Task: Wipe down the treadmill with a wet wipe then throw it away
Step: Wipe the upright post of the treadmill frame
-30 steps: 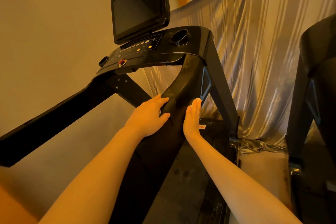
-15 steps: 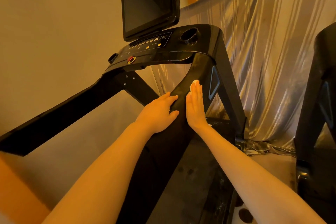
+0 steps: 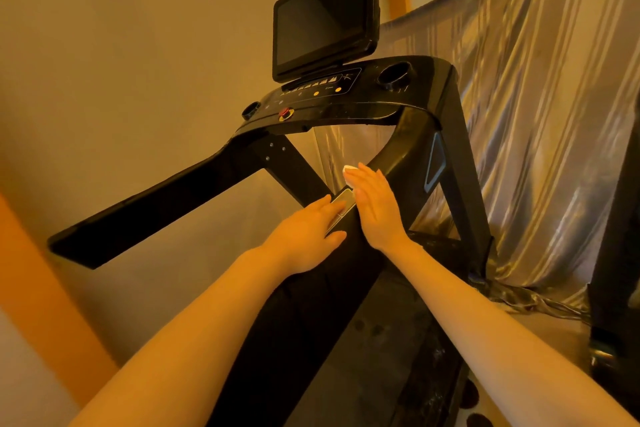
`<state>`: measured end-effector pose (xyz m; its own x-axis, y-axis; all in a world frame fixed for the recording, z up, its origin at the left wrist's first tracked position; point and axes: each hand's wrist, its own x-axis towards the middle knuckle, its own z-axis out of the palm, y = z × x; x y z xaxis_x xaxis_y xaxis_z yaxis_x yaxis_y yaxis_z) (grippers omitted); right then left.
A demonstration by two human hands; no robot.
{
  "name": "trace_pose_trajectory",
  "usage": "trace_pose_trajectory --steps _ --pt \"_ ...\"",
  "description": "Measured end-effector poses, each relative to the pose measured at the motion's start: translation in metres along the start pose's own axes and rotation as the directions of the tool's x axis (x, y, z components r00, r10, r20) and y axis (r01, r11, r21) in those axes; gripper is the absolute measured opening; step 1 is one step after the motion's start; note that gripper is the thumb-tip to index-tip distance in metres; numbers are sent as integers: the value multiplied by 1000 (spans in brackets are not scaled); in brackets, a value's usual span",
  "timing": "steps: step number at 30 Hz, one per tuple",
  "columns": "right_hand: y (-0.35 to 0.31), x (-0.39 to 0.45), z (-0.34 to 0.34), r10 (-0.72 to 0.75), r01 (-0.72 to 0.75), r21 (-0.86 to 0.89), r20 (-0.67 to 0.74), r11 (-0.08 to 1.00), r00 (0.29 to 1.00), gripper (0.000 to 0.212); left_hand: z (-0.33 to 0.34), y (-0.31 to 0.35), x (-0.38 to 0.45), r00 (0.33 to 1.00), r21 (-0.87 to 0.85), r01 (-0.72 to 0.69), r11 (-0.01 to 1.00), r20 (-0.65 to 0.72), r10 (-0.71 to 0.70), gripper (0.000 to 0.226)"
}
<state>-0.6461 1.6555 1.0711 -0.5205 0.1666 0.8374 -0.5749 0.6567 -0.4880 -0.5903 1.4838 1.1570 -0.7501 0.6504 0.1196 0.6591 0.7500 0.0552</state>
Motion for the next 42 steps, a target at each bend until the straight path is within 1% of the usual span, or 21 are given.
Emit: trace_pose_trajectory --steps 3,6,9,12,17,19,21,24,26,29,31,36,39,42 --pt "-1 -2 -3 -22 22 -2 27 1000 999 74 4 -2 -8 999 0 5 1000 -48 -5 58" --pt "7 6 -10 -17 19 -37 66 999 998 75 3 0 -9 998 13 1 1000 -59 0 57" --pt "9 11 -10 21 -18 -54 56 998 998 78 3 2 -9 998 22 9 1000 -56 -8 57" --pt "5 4 -7 31 -30 -17 30 999 999 81 3 2 -9 998 20 18 1000 -52 -17 57" --pt "-2 -18 3 -59 58 -8 -46 998 997 64 4 3 -9 998 18 17 1000 -60 -16 56" --pt "-1 -20 6 -65 64 -10 -67 998 996 61 3 2 -9 998 19 17 1000 -62 -16 56" --pt "1 -17 6 -51 50 -24 -48 998 998 62 3 2 -9 998 23 17 1000 -64 -15 56" --pt "9 -9 1 18 -18 -27 -19 999 1000 72 4 0 -8 998 20 18 1000 -66 -17 56" --pt "15 -4 -3 72 -72 -2 -34 997 997 74 5 0 -8 998 19 23 1000 -63 -22 56" --pt "13 -5 1 136 -133 57 -63 989 989 69 5 2 -8 998 14 32 999 -58 -32 56" --pt "7 -12 10 175 -166 92 -101 982 979 71 5 2 -8 997 13 37 999 -66 -36 56" --pt "0 -33 26 184 -158 160 -166 974 969 64 6 3 -8 997 14 44 999 -64 -43 56" --pt "0 -35 27 189 -148 221 -176 964 966 65 5 4 -7 997 22 43 999 -66 -41 56" --pt "-2 -34 25 205 -158 268 -158 950 966 64 4 4 -8 997 24 37 999 -68 -35 56"
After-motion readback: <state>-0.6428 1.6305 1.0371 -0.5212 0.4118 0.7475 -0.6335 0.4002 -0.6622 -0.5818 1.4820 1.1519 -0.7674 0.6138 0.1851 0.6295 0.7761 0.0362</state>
